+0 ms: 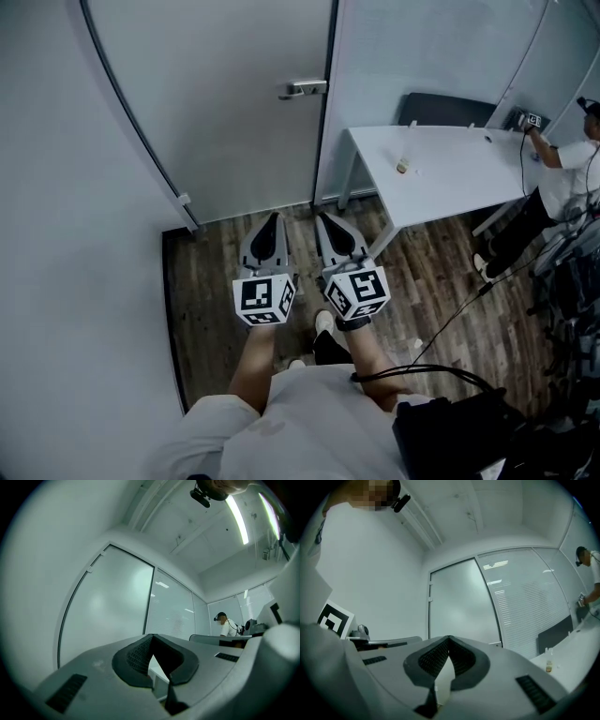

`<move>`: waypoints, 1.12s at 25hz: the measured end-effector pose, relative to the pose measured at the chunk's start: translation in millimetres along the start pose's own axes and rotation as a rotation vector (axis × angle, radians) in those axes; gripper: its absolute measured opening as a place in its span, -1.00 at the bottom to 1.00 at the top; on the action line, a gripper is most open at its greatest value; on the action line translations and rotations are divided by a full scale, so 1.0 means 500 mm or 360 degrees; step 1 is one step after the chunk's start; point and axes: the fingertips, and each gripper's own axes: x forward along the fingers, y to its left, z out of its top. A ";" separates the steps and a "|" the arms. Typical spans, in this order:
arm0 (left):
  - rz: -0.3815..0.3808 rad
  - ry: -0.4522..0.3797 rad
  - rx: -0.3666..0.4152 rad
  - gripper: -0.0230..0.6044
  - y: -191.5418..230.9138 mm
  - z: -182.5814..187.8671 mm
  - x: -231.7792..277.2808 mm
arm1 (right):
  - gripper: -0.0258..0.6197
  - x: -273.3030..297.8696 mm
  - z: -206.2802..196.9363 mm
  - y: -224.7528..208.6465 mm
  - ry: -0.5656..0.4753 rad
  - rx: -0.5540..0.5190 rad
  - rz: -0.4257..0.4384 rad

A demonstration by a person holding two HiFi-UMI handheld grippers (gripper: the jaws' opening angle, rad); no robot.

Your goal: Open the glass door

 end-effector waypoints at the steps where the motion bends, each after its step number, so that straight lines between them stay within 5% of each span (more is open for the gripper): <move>1: 0.0003 -0.0003 0.0012 -0.92 0.002 -0.002 0.024 | -0.92 0.020 0.001 -0.020 -0.0010 -0.0002 0.0007; 17: 0.0048 0.0003 0.0205 -0.92 -0.002 -0.028 0.398 | -0.92 0.283 0.045 -0.330 -0.0137 0.0066 0.0109; 28: 0.0024 0.0101 0.0128 -0.92 0.020 -0.108 0.533 | -0.92 0.352 -0.019 -0.457 -0.0046 0.0113 -0.0014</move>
